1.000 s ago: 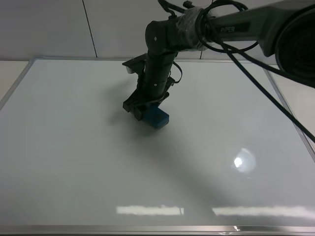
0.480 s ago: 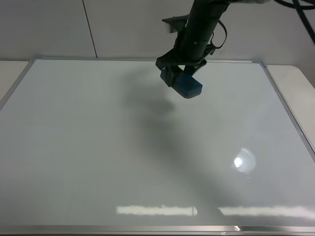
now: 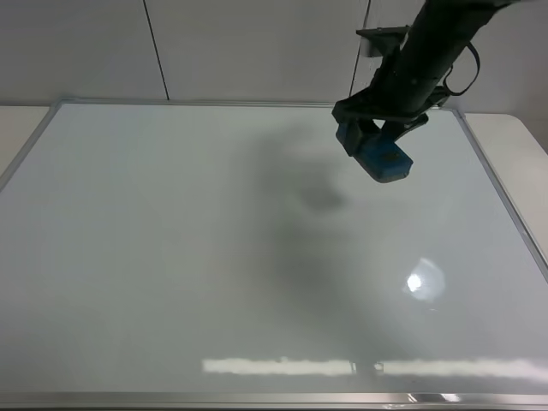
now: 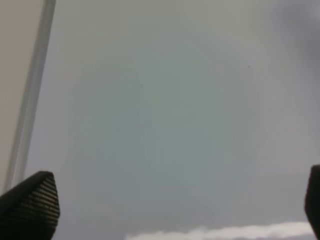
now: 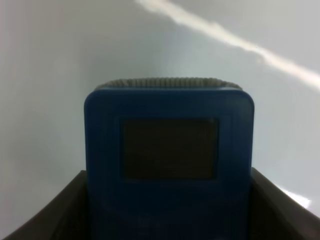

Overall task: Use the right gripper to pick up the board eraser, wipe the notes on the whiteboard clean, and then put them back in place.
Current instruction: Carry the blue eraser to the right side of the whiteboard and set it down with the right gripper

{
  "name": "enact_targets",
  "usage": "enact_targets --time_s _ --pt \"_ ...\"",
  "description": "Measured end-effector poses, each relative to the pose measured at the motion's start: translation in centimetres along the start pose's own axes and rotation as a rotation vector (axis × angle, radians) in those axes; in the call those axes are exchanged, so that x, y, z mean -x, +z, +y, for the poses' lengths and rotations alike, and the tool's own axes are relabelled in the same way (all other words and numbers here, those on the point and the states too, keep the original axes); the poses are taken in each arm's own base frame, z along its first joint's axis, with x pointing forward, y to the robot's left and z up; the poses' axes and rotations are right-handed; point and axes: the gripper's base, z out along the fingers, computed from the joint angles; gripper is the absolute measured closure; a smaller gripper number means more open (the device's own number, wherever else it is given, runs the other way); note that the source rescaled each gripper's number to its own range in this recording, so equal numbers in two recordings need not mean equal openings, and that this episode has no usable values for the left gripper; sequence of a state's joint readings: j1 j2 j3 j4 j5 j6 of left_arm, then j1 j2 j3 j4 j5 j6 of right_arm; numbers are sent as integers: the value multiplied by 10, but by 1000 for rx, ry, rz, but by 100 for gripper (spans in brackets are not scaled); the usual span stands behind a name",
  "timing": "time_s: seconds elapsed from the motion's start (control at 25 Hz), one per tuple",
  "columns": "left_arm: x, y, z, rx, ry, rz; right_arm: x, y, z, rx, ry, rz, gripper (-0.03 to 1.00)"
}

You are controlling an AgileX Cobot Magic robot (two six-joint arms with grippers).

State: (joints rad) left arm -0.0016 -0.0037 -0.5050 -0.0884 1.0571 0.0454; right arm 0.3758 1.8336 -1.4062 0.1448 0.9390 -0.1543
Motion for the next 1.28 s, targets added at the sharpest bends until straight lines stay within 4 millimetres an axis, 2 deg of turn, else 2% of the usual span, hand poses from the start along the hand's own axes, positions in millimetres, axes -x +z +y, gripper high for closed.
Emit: enact_targets --time_s 0.48,0.52,1.0,1.12,1.28 --pt "0 0 0 0 0 0 -139 -14 -57 -103 274 -34 97" --pt "0 0 0 0 0 0 -144 -14 -60 -112 292 -40 97" --pt "0 0 0 0 0 0 -156 -16 -96 -209 303 -115 97" --pt "0 0 0 0 0 0 -155 -6 -100 -213 298 -94 97" --pt "0 0 0 0 0 0 -157 20 -104 -174 308 -19 97"
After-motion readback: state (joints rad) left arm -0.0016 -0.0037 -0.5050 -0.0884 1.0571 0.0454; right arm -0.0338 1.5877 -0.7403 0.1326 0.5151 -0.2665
